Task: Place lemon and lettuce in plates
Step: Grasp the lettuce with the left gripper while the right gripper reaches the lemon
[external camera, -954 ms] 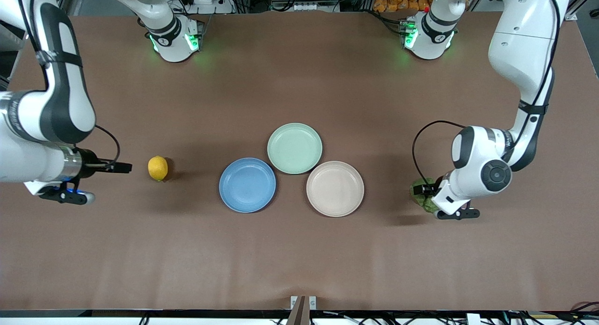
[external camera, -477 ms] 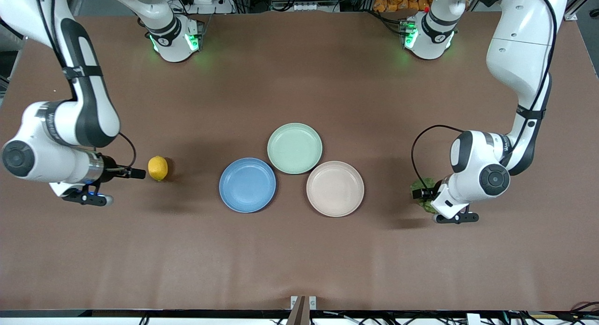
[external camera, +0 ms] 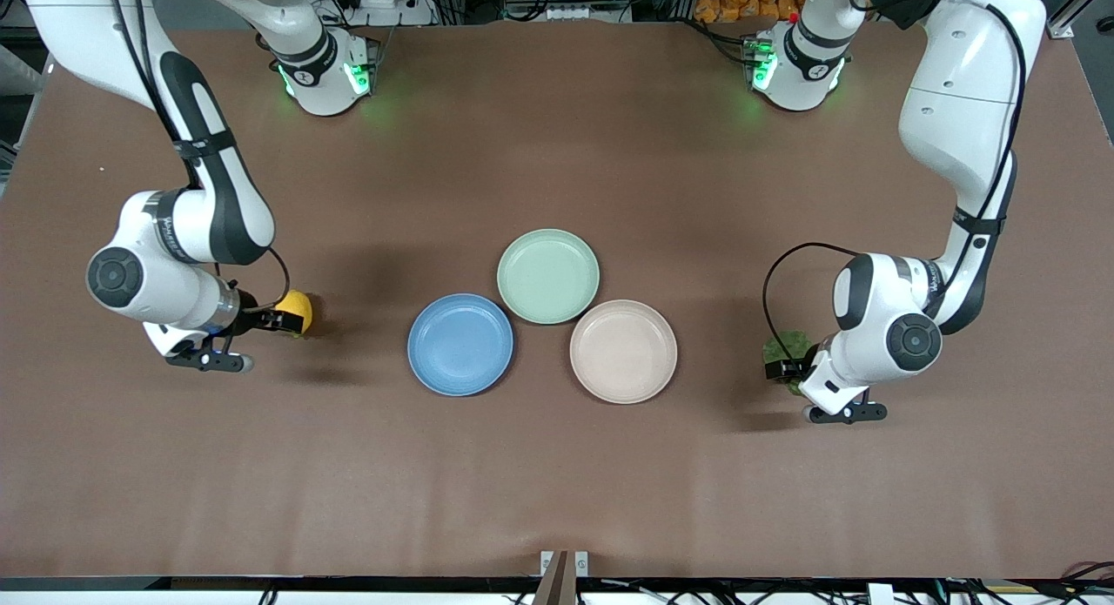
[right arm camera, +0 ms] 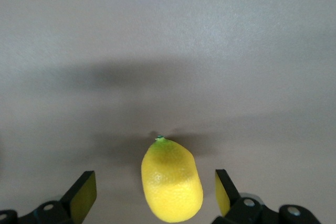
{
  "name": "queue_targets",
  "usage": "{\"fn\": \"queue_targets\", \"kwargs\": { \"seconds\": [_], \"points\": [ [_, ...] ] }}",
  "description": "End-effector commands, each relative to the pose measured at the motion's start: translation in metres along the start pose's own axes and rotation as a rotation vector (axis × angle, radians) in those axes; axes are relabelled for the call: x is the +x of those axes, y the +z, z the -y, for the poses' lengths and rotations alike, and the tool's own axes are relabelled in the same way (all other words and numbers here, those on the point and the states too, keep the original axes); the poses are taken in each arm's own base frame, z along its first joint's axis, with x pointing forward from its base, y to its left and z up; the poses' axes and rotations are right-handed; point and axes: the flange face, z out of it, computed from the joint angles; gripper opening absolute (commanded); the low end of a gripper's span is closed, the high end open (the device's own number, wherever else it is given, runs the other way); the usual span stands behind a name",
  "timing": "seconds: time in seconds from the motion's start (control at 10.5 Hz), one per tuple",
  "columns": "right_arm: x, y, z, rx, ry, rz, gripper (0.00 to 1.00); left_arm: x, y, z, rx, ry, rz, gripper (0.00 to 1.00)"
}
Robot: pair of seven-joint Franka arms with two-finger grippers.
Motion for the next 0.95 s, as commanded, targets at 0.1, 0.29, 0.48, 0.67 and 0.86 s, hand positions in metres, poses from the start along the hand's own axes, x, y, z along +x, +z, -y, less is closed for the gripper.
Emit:
{"fn": "queue_targets", "kwargs": {
  "seconds": [0.1, 0.29, 0.48, 0.67, 0.86],
  "points": [
    [-0.027, 0.013, -0.011, 0.017, -0.022, -0.021, 1.00, 0.005, 0.004, 0.002, 0.037, 0.027, -0.041, 0.48],
    [-0.037, 0.030, -0.014, 0.013, -0.024, -0.058, 1.00, 0.003, 0.006, 0.001, 0.051, 0.042, -0.037, 0.00],
    [-0.041, 0.040, -0.014, 0.010, -0.024, -0.074, 1.00, 0.001, 0.009, 0.003, 0.073, 0.061, -0.034, 0.00],
    [-0.044, 0.047, -0.015, 0.009, -0.025, -0.088, 1.00, 0.001, 0.006, 0.002, 0.072, 0.055, -0.039, 0.00],
    [-0.046, 0.055, -0.015, 0.006, -0.025, -0.093, 1.00, 0.002, -0.009, 0.001, 0.071, 0.052, -0.057, 0.00]
  ]
}}
